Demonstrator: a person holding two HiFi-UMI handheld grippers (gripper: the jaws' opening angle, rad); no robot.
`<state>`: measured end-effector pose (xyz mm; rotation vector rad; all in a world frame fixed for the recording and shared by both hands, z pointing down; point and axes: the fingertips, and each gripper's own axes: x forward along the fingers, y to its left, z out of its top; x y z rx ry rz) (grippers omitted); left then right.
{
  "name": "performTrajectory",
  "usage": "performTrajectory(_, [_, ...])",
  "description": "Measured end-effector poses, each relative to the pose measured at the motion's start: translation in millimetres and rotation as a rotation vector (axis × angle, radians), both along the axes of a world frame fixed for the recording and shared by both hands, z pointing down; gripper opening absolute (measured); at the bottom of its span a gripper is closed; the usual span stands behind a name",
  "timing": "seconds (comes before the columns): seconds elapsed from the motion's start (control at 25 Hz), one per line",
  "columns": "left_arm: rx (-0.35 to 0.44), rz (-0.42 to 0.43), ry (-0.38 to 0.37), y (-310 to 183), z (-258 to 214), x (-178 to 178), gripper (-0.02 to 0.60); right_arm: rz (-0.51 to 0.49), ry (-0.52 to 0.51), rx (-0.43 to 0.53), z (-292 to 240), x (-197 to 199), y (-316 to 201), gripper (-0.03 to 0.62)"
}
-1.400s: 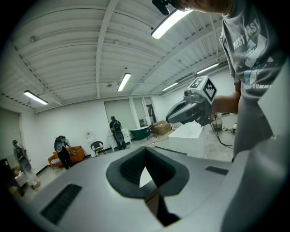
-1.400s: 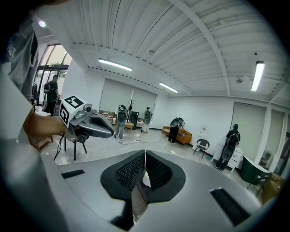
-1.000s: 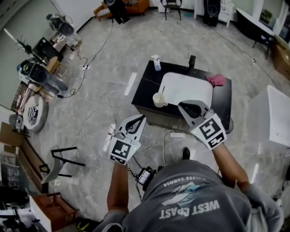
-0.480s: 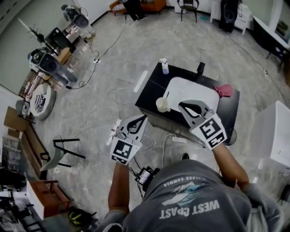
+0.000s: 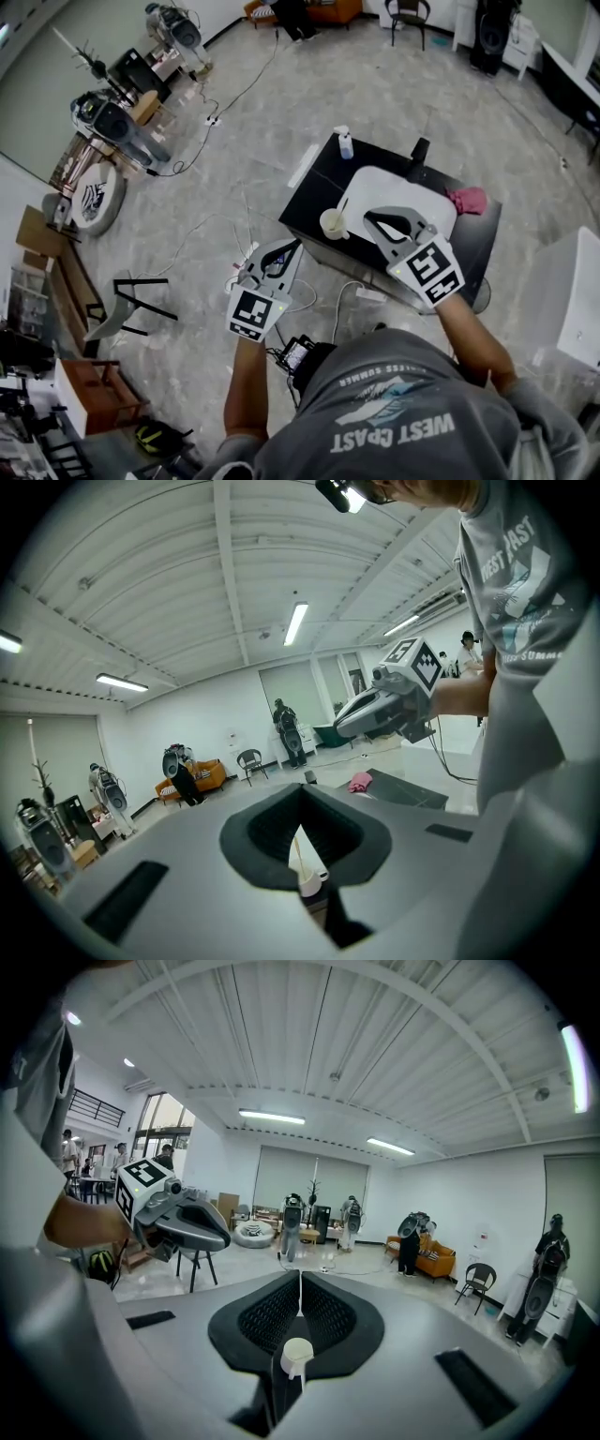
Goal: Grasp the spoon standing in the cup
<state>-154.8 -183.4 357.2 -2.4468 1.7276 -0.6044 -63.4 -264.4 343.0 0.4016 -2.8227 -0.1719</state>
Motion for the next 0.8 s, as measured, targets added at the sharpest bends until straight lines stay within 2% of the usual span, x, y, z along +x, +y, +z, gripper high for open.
performTrajectory(0.32, [-0.028,0.023,0.006,-26.8,13.9,13.2,-0.002,-0.009,0.014,-0.039,20.5,-3.4,-22.8,0.032])
performTrajectory(0.8, [-0.050,0.115,0.043,-70.9,31.5,-6.1,-0.002,0.060,0.043,-0.097,48.6,-21.9,-45.1,0.032])
